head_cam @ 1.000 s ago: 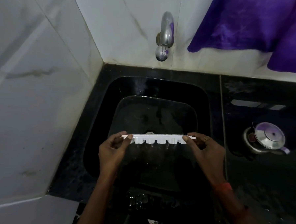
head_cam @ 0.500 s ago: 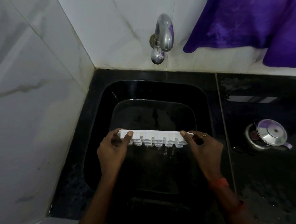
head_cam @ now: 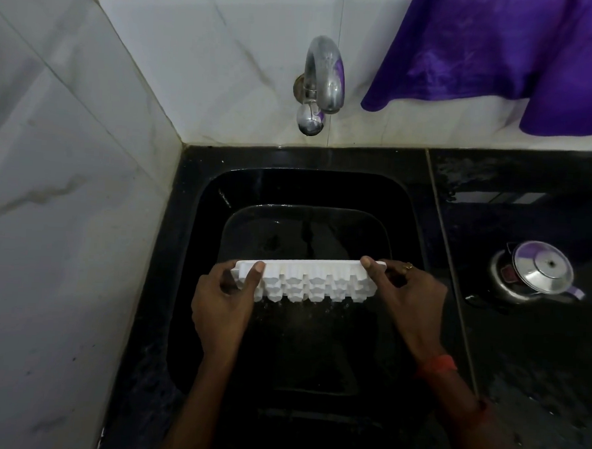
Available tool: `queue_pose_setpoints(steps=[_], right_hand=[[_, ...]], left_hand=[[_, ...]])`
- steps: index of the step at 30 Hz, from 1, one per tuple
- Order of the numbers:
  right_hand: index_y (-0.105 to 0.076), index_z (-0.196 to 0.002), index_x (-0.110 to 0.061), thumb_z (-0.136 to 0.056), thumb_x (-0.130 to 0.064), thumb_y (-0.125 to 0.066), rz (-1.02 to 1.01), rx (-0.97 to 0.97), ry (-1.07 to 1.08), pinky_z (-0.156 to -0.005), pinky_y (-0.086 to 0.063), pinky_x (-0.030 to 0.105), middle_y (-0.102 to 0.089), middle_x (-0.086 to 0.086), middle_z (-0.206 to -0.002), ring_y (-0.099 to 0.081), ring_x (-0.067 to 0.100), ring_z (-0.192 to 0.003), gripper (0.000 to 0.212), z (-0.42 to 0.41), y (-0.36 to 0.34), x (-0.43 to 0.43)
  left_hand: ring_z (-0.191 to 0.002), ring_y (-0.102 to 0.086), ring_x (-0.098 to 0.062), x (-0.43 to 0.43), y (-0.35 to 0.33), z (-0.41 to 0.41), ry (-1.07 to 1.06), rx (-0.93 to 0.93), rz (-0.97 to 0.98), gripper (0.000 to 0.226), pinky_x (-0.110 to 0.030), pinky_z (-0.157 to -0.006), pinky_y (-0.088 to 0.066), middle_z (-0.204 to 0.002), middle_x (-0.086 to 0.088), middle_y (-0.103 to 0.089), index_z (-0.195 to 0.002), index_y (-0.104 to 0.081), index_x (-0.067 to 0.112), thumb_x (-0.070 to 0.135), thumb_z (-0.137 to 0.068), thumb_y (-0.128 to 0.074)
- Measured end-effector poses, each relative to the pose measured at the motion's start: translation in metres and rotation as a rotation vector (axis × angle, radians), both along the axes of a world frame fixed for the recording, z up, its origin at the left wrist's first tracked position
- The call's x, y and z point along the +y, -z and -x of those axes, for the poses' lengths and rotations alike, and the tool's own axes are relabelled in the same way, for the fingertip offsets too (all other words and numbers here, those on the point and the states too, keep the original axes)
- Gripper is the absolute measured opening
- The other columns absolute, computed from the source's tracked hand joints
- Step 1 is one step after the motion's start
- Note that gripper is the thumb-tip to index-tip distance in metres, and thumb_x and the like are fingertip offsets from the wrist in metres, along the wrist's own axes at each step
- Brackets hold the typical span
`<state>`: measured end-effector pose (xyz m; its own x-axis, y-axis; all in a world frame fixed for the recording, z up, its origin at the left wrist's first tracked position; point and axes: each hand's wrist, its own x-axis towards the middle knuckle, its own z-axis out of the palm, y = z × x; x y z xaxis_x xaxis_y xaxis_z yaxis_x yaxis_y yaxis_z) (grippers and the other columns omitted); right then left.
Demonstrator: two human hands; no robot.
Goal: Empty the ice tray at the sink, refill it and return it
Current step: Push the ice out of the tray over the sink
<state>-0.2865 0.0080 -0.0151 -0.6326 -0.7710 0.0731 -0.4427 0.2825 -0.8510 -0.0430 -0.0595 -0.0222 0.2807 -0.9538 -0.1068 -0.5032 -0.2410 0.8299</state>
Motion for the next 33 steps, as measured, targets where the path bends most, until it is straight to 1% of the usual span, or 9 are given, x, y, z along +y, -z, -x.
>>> queue_pose_setpoints(steps=[6, 11, 13, 16, 19, 21, 23, 29, 33], right_hand=[[-0.079, -0.093, -0.031, -0.087, -0.043, -0.075, 0.047, -0.251, 0.026, -0.068, -0.045, -0.001, -0.074, -0.021, -0.076, -0.068, -0.011, -0.078, 0.015, -0.006, -0.003, 0.007], [-0.076, -0.108, -0.019, -0.088, -0.023, -0.075, 0.129, -0.609, 0.039, -0.077, -0.057, 0.016, -0.078, -0.007, -0.099, -0.074, 0.009, -0.095, 0.020, -0.013, 0.009, 0.010], [-0.073, -0.111, -0.016, -0.089, -0.015, -0.074, 0.126, -0.692, 0.022, -0.077, -0.058, 0.020, -0.078, -0.002, -0.103, -0.073, 0.014, -0.101, 0.022, -0.011, 0.014, 0.010], [-0.067, -0.117, -0.015, -0.088, -0.011, -0.074, 0.102, -0.763, -0.020, -0.076, -0.060, 0.026, -0.076, 0.005, -0.109, -0.073, 0.020, -0.103, 0.030, -0.007, 0.018, 0.010], [-0.063, -0.121, -0.017, -0.088, -0.010, -0.074, 0.045, -0.761, -0.067, -0.077, -0.061, 0.029, -0.076, 0.005, -0.110, -0.073, 0.022, -0.102, 0.036, -0.003, 0.018, 0.007], [-0.063, -0.122, -0.018, -0.088, -0.012, -0.075, 0.007, -0.754, -0.093, -0.075, -0.061, 0.028, -0.076, 0.004, -0.109, -0.074, 0.021, -0.100, 0.037, 0.002, 0.016, 0.002], [-0.065, -0.120, -0.021, -0.087, -0.016, -0.076, -0.034, -0.704, -0.133, -0.073, -0.060, 0.024, -0.077, 0.003, -0.106, -0.074, 0.018, -0.097, 0.035, 0.006, 0.011, -0.007], [-0.072, -0.109, -0.022, -0.093, -0.031, -0.069, -0.072, -0.465, -0.180, -0.098, -0.054, 0.037, -0.075, 0.001, -0.108, -0.071, 0.013, -0.104, 0.019, 0.028, -0.018, -0.077], [-0.069, -0.113, -0.018, -0.099, -0.034, -0.061, -0.111, -0.479, -0.267, -0.079, -0.055, 0.017, -0.073, 0.007, -0.113, -0.072, 0.011, -0.096, 0.023, 0.031, -0.045, -0.142]], left_hand=[[-0.100, -0.069, -0.013, 0.004, -0.002, 0.006, -0.010, 0.352, 0.037, 0.031, -0.032, -0.084, -0.058, -0.112, -0.002, -0.070, -0.108, -0.069, 0.034, 0.037, -0.080, -0.082], [-0.097, -0.070, -0.009, -0.001, -0.004, 0.014, -0.231, 0.574, 0.067, 0.028, -0.025, -0.079, -0.057, -0.099, 0.010, -0.073, -0.115, -0.066, 0.019, 0.023, -0.088, -0.075], [-0.105, -0.069, -0.017, -0.008, -0.004, 0.013, -0.356, 0.747, -0.024, 0.033, -0.035, -0.085, -0.057, -0.107, 0.003, -0.073, -0.122, -0.064, 0.011, 0.021, -0.091, -0.071], [-0.101, -0.073, -0.026, -0.017, -0.004, 0.004, -0.346, 0.925, -0.300, 0.036, -0.038, -0.078, -0.060, -0.108, -0.007, -0.076, -0.118, -0.068, 0.011, 0.033, -0.090, -0.072], [-0.086, -0.075, -0.024, -0.022, -0.007, 0.002, -0.274, 0.822, -0.475, 0.037, -0.037, -0.068, -0.061, -0.098, -0.002, -0.076, -0.106, -0.072, 0.019, 0.050, -0.087, -0.070], [-0.077, -0.074, -0.018, -0.026, -0.007, 0.003, -0.290, 0.753, -0.439, 0.032, -0.028, -0.055, -0.058, -0.095, 0.000, -0.074, -0.100, -0.071, 0.021, 0.051, -0.091, -0.064], [-0.079, -0.073, -0.020, -0.030, -0.008, 0.006, -0.331, 0.713, -0.390, 0.034, -0.028, -0.055, -0.056, -0.095, -0.001, -0.073, -0.100, -0.070, 0.017, 0.050, -0.094, -0.062], [-0.079, -0.069, -0.016, -0.042, -0.014, 0.008, -0.335, 0.673, -0.263, 0.032, -0.026, -0.056, -0.053, -0.092, 0.001, -0.070, -0.090, -0.068, 0.021, 0.051, -0.094, -0.060], [-0.079, -0.069, -0.015, -0.050, -0.018, 0.009, -0.341, 0.673, -0.220, 0.033, -0.025, -0.056, -0.054, -0.090, 0.003, -0.071, -0.094, -0.071, 0.019, 0.051, -0.093, -0.062]])
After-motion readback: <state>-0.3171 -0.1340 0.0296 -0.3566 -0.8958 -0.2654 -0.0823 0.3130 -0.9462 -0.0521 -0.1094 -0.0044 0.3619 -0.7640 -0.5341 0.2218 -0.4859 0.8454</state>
